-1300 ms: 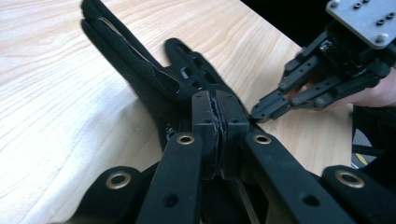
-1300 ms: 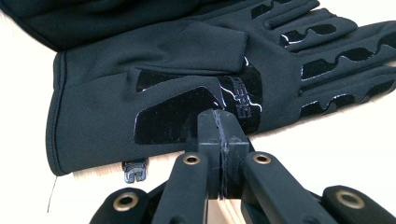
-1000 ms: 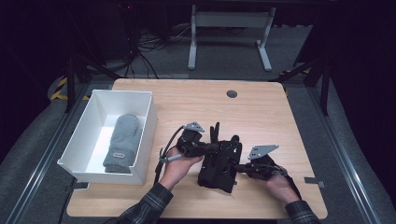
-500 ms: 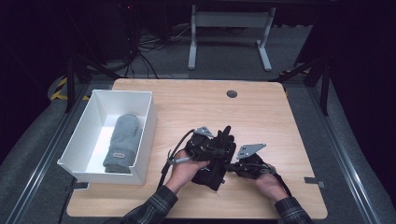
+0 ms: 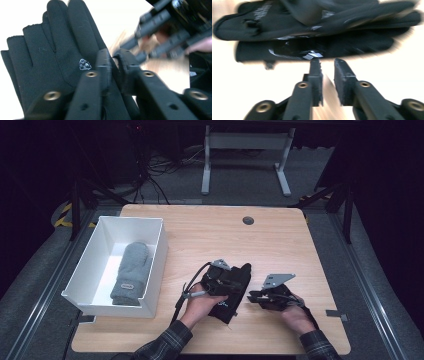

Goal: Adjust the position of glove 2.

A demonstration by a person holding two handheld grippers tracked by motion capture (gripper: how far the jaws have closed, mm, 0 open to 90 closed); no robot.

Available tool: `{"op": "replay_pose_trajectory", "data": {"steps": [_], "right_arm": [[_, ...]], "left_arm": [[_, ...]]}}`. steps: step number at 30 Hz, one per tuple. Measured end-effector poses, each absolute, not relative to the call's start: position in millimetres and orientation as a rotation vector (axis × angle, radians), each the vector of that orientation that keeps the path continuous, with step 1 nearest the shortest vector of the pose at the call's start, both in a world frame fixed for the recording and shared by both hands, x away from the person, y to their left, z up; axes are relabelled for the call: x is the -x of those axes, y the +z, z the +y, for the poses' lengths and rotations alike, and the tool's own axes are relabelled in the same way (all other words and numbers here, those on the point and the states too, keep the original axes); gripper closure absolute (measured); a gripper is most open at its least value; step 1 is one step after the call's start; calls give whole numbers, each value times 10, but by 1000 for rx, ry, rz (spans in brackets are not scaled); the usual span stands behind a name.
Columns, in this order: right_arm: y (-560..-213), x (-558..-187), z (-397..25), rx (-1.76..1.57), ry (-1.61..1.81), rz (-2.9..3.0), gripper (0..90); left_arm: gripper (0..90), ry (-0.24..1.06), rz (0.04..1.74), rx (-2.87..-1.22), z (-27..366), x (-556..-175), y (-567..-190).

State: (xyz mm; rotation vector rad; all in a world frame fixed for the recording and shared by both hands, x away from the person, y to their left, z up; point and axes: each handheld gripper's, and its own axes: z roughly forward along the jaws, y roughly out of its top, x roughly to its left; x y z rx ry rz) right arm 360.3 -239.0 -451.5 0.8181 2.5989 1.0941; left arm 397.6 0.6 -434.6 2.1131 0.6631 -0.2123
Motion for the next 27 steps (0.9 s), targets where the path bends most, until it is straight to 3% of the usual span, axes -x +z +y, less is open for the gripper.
{"op": "replay_pose_trajectory", "data": {"steps": [1,4,10,27], "right_arm": [[-4502,-3612,-2541,-879,1106,2552,619],[-4513,-3648,-2712,-954,1085,2485,486],[-4538,-3740,-2958,-1076,1075,2373,357],[-4624,-3835,-3200,-1172,1001,2269,277]], "left_arm": [[899,-225,651,-2146,-31,-3942,-4368],[900,-229,635,-2206,-109,-3889,-4452],[900,-226,625,-2288,-171,-3814,-4522],[900,-137,651,-2389,295,-3685,-4473]]}}
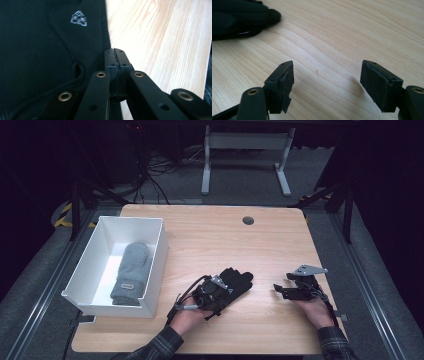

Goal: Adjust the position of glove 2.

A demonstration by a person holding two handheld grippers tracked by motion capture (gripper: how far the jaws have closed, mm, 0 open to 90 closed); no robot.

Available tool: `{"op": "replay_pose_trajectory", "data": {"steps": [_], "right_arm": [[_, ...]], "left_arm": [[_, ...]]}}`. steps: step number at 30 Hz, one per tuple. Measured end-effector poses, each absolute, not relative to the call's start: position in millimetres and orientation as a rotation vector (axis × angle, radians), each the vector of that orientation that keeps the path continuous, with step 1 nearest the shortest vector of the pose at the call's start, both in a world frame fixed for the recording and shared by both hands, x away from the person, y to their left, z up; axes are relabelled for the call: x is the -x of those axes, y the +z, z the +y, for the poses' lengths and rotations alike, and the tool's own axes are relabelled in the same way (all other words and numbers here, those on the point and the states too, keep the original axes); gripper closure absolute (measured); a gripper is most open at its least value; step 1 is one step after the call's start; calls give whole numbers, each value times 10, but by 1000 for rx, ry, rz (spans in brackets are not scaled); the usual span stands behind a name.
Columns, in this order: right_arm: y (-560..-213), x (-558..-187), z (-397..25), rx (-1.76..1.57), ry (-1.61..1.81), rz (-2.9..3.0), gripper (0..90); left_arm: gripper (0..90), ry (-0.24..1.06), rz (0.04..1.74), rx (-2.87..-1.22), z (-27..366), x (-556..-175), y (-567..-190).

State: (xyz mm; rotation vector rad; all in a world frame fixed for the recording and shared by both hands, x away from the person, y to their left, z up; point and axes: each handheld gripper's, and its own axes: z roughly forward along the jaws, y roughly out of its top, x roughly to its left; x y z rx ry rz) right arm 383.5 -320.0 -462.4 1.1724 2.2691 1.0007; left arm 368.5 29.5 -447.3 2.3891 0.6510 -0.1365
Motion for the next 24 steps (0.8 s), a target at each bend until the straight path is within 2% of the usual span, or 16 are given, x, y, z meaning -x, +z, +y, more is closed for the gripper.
{"op": "replay_pose_trajectory", "data": {"steps": [9,12,13,15,19,24], "right_arm": [[-4676,-3851,-3255,-1192,980,2251,221],[-4679,-3851,-3255,-1191,981,2248,207],[-4681,-3853,-3253,-1192,978,2249,196],[-4682,-3852,-3252,-1193,977,2250,186],[-4683,-3855,-3252,-1198,978,2250,178],[-4683,-3856,-3253,-1201,975,2249,173]], "left_arm": [[897,-82,641,-2379,492,-3637,-4412],[845,-30,602,-2376,511,-3633,-4317],[752,-7,594,-2369,514,-3639,-4280],[628,36,573,-2382,512,-3672,-4214],[421,93,524,-2408,453,-3788,-4168],[266,155,486,-2453,321,-3942,-4228]]}}
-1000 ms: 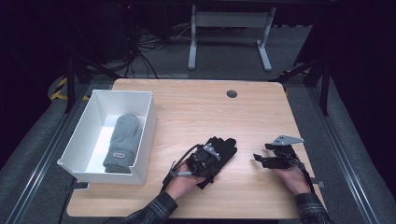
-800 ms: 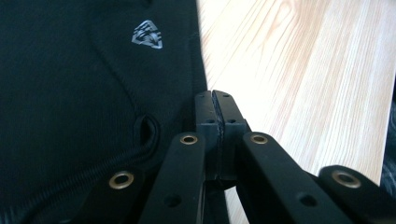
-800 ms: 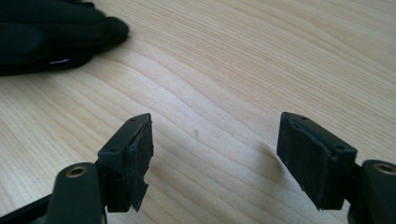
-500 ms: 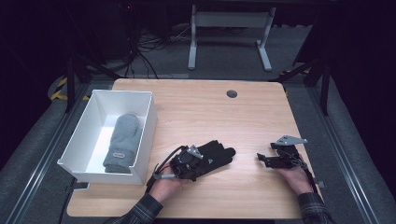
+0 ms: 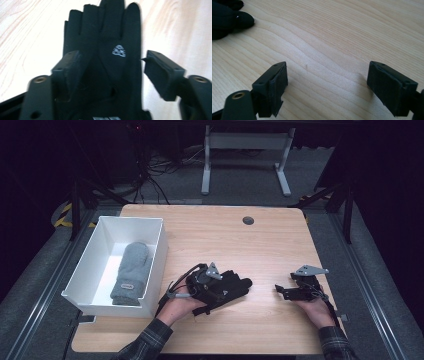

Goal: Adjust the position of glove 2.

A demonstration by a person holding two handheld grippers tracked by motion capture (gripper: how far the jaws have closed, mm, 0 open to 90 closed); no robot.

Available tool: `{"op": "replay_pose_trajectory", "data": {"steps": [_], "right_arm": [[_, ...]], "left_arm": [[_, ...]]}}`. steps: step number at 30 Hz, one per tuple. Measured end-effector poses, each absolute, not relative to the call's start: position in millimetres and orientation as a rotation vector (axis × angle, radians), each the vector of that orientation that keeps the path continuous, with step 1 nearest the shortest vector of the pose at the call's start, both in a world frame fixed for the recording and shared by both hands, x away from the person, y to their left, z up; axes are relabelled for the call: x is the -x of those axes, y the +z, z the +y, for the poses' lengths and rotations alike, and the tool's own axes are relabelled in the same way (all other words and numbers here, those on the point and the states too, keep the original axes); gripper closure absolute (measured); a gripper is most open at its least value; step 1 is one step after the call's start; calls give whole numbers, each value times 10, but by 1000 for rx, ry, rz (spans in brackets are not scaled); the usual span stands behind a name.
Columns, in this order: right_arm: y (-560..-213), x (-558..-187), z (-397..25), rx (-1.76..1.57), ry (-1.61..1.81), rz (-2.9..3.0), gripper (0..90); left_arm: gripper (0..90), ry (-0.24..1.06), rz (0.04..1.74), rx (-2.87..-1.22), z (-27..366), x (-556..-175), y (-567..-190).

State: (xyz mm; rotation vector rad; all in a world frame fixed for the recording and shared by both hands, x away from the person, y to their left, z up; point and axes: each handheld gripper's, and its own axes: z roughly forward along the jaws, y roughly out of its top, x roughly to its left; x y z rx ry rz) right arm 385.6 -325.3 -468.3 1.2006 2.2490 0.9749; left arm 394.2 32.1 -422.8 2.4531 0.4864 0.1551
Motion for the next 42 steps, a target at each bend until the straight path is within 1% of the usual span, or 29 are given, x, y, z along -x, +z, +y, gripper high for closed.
{"op": "replay_pose_trajectory", "data": {"steps": [3,6,7,9,10,15,22,24,28,32,33,35,38,42], "right_arm": [[-4683,-3856,-3253,-1201,975,2249,173],[-4683,-3856,-3253,-1201,973,2249,173],[-4683,-3855,-3253,-1201,973,2249,173],[-4683,-3856,-3253,-1201,975,2249,173],[-4683,-3855,-3253,-1202,975,2249,172],[-4683,-3854,-3252,-1203,973,2248,171],[-4683,-3854,-3252,-1203,974,2248,171],[-4683,-3854,-3253,-1203,973,2248,172],[-4683,-3853,-3252,-1204,973,2247,171],[-4684,-3853,-3252,-1203,972,2247,171],[-4684,-3853,-3252,-1204,974,2247,172],[-4684,-3852,-3252,-1205,971,2246,171],[-4684,-3853,-3250,-1206,974,2246,171],[-4684,-3849,-3248,-1209,969,2242,171]], "left_arm": [[209,152,479,-2471,259,-4006,-4286],[167,135,485,-2479,228,-4031,-4346],[158,133,486,-2510,215,-4061,-4402],[154,128,502,-2504,216,-4069,-4432],[125,135,512,-2501,219,-4078,-4458],[129,147,488,-2501,236,-4078,-4505],[166,152,489,-2494,251,-4091,-4517],[198,172,493,-2499,249,-4080,-4514],[309,179,483,-2501,258,-4059,-4498],[478,181,468,-2498,256,-4023,-4489],[478,175,459,-2500,258,-4010,-4486],[550,177,454,-2497,257,-3999,-4482],[633,171,459,-2493,255,-3981,-4481],[657,172,483,-2499,238,-3964,-4460]]}}
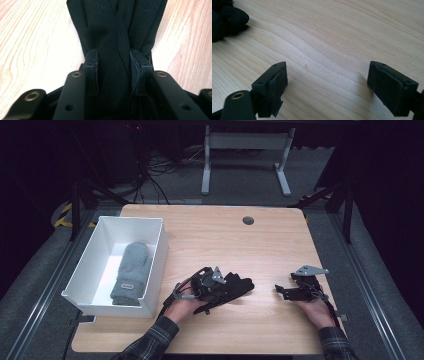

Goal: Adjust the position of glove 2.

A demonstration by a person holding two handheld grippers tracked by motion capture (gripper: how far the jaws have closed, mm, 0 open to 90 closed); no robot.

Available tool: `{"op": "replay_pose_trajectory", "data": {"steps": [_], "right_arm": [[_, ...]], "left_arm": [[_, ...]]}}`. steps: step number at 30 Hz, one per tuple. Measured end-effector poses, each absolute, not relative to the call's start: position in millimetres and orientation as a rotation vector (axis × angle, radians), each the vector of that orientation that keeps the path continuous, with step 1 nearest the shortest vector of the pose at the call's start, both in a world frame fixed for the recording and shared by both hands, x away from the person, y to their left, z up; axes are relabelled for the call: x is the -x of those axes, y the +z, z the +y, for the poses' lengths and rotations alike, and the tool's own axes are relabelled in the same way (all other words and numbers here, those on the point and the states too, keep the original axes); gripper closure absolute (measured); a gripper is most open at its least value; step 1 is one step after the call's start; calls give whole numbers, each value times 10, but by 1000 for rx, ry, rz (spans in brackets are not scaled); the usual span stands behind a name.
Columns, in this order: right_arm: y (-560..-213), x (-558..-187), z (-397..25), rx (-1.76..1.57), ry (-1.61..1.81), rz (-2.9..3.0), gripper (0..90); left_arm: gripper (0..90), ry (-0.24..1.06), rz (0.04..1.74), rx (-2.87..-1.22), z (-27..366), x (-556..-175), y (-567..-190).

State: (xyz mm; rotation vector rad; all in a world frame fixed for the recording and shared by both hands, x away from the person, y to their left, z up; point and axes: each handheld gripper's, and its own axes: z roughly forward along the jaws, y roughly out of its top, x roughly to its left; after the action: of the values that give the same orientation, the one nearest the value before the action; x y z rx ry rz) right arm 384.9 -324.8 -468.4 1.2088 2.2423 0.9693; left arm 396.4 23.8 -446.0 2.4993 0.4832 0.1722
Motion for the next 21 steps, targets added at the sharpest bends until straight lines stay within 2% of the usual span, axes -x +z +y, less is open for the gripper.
{"op": "replay_pose_trajectory", "data": {"steps": [9,21], "right_arm": [[-4683,-3849,-3247,-1210,970,2242,171],[-4683,-3849,-3248,-1205,969,2246,168]], "left_arm": [[664,31,610,-2375,313,-3976,-4259],[662,52,676,-2313,379,-3951,-3818]]}}
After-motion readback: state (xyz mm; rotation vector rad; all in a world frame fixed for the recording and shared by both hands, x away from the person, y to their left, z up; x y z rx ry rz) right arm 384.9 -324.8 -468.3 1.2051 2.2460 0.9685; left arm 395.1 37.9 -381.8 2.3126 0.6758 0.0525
